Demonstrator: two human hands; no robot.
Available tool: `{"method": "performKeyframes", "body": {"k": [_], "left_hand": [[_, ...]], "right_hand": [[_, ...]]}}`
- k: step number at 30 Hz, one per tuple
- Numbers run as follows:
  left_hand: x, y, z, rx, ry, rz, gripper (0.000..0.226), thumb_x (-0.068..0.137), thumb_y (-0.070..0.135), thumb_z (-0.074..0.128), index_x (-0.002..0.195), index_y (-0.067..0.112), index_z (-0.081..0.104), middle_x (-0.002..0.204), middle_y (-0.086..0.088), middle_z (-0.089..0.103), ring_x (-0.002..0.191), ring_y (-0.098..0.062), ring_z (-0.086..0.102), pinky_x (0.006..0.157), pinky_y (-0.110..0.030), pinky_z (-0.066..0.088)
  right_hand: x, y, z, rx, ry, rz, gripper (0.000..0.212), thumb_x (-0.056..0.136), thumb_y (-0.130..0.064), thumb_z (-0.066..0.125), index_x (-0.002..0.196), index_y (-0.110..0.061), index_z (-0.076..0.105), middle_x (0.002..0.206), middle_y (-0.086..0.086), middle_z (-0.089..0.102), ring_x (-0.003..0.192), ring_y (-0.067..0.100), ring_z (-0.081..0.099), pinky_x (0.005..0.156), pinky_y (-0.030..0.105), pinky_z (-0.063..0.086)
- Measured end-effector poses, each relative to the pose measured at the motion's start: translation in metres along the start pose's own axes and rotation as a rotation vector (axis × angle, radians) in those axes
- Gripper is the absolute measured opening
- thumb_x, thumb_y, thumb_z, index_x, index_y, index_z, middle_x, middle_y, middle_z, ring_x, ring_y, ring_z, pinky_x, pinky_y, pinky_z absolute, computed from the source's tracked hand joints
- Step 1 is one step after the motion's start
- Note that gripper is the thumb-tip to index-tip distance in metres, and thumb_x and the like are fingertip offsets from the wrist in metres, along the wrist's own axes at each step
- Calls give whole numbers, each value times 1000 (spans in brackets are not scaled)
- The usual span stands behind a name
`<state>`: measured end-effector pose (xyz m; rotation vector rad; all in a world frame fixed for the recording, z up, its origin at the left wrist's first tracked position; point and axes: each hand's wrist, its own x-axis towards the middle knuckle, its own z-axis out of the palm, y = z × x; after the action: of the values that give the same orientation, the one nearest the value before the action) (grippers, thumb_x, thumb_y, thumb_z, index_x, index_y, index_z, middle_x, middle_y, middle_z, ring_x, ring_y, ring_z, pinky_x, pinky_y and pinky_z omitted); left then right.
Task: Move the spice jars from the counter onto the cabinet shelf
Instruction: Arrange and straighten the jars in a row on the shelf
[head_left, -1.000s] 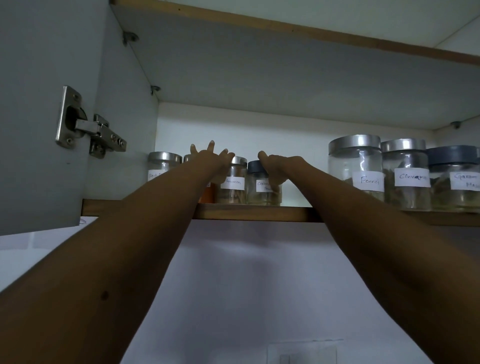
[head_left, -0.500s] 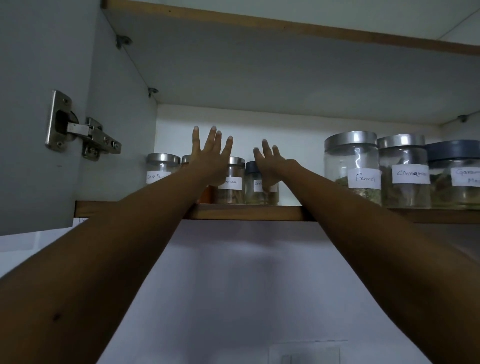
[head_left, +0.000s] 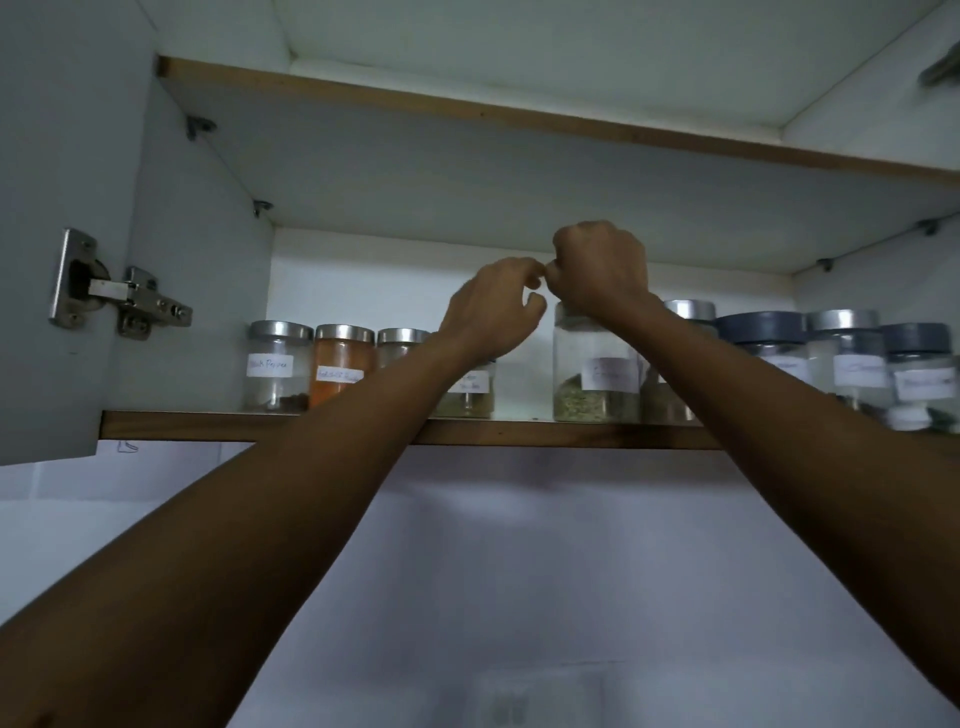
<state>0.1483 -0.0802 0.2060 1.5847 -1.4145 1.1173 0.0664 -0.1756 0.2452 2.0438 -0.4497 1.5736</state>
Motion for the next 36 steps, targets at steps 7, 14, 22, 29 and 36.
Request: {"method": "performKeyframes", "body": {"k": [7, 14, 22, 29, 36], "left_hand": [[6, 40, 11, 32, -21, 106, 39, 91, 24, 48, 130, 16, 51, 132, -1, 55, 120, -17, 49, 92, -31, 39], [16, 50, 11, -17, -408, 41, 58, 86, 42, 61, 135, 17, 42, 136, -4, 50, 119, -22, 48, 99, -39, 41], [25, 55, 1, 106, -519, 23, 56, 79, 41, 70, 127, 20, 50, 122, -2, 57, 110, -23, 53, 98, -42, 41], [29, 57, -4, 191, -529, 46, 54, 89, 29, 61, 139, 23, 42, 137, -6, 51, 123, -24, 47, 96, -29, 34], [27, 48, 4, 229, -514, 14, 56, 89, 29, 61, 141, 23, 40, 136, -6, 52, 123, -24, 47, 93, -29, 35]], "right_hand": [[-22, 54, -21, 148, -3, 70, 29, 86, -18, 49, 58, -10, 45, 53, 1, 38, 56, 22, 42, 56, 29, 31], [-39, 106, -34, 225, -216, 95, 44, 94, -33, 46, 60, -5, 53, 53, 4, 45, 51, 21, 43, 59, 32, 35], [-48, 124, -59, 298, -540, -84, 32, 89, -28, 57, 101, -1, 68, 103, 13, 68, 92, 29, 63, 87, 42, 49], [-44, 123, -70, 146, -708, -177, 17, 72, -13, 70, 88, -7, 67, 85, 12, 67, 76, 22, 58, 78, 40, 49], [-41, 115, -58, 85, -695, -171, 22, 71, -11, 71, 92, -7, 66, 84, 7, 65, 76, 19, 55, 73, 35, 47]]}}
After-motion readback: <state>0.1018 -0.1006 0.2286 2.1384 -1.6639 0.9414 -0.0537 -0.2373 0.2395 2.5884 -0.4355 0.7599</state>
